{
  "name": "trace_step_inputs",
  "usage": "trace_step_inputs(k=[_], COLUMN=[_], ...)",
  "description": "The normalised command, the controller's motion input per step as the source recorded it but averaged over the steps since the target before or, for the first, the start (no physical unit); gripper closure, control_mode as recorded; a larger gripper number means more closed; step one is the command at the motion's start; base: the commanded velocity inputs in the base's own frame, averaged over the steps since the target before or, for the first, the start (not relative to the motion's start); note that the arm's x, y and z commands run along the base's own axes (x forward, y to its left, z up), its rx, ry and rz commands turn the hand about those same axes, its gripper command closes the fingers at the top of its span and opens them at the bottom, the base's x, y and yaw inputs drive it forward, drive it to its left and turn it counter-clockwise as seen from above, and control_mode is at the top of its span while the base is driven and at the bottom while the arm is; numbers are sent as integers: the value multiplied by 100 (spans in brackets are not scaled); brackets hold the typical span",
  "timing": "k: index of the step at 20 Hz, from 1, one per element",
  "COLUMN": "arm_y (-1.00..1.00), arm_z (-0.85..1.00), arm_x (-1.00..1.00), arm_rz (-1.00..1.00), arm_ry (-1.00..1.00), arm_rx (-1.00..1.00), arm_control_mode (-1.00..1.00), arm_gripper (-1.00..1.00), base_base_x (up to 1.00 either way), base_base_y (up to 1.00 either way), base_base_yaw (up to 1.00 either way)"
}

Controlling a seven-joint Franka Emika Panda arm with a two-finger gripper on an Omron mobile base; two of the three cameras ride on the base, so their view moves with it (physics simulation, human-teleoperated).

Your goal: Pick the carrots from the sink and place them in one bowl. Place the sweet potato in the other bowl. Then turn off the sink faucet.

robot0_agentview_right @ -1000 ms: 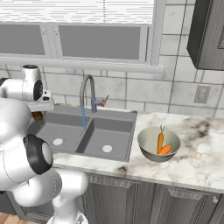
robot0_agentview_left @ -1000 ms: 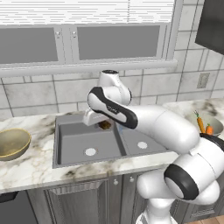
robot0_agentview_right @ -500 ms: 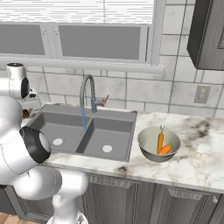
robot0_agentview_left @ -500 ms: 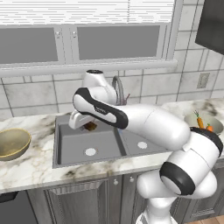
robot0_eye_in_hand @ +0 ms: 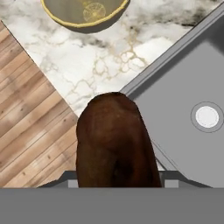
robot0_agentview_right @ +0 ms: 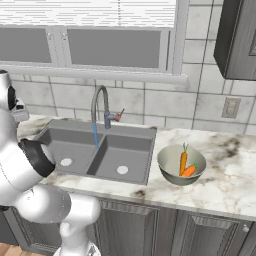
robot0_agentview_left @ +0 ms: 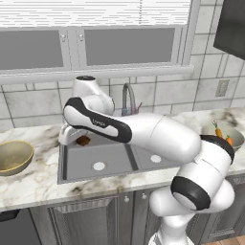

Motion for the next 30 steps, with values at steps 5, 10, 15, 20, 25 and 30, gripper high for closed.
trace_step_inputs(k=[5, 10, 15, 20, 25, 30], arm_y=[54, 31, 24, 18, 22, 22], arm_z=[1, 0, 0, 0, 0, 0], arm_x=[-1, 0, 0, 0, 2, 7], arm_rz=[7, 1, 0, 0, 0, 0], arm_ry=[0, -7, -7, -2, 0, 0], arm_rx=[0, 0, 0, 0, 0, 0], arm_control_mode=[-100, -100, -100, -100, -100, -100], arm_gripper=[100, 100, 100, 100, 100, 100], base_base_x=[0, 0, 0, 0, 0, 0], base_base_y=[0, 0, 0, 0, 0, 0], base_base_yaw=[0, 0, 0, 0, 0, 0])
